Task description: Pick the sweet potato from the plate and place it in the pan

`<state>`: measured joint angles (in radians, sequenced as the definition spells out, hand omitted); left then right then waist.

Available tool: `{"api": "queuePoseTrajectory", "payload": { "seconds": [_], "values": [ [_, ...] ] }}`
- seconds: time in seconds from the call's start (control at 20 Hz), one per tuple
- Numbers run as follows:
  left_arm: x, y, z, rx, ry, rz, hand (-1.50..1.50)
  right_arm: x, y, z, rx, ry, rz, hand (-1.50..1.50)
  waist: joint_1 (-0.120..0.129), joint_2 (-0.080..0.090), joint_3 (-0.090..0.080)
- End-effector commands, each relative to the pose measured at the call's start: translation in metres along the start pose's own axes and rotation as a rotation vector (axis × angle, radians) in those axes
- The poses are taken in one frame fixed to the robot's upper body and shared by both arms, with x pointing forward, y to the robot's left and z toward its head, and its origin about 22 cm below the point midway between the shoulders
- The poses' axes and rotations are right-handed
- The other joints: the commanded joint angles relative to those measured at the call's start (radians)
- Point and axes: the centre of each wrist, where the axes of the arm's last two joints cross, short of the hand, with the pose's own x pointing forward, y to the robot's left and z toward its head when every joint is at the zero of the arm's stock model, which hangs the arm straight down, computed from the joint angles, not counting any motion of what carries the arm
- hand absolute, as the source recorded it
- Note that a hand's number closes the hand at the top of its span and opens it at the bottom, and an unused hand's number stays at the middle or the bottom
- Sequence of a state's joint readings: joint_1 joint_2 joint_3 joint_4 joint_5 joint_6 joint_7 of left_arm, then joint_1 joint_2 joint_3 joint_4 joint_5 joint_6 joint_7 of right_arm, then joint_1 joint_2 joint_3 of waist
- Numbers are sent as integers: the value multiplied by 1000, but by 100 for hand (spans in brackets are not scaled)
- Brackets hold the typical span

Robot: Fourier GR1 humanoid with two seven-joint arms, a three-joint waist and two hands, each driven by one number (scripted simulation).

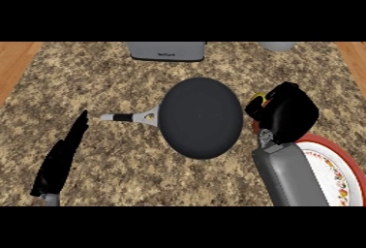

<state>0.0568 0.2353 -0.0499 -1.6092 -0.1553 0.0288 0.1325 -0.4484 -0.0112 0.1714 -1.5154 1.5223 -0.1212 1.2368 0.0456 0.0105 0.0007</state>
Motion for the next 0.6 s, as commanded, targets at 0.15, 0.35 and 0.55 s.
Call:
{"api": "queuePoseTrajectory", "payload": {
  "seconds": [0.15,0.35,0.55],
  "values": [
    [12,-2,-12,-19,-25,-1,0,10,49,-12,120,295,-3,150,24,11,1],
    [14,-7,-12,-38,-28,-7,0,6,53,-28,267,368,-172,150,48,17,6],
    [6,-16,-11,-65,-13,20,0,-1,52,-49,308,481,-355,-150,51,23,6]
  ]
}}
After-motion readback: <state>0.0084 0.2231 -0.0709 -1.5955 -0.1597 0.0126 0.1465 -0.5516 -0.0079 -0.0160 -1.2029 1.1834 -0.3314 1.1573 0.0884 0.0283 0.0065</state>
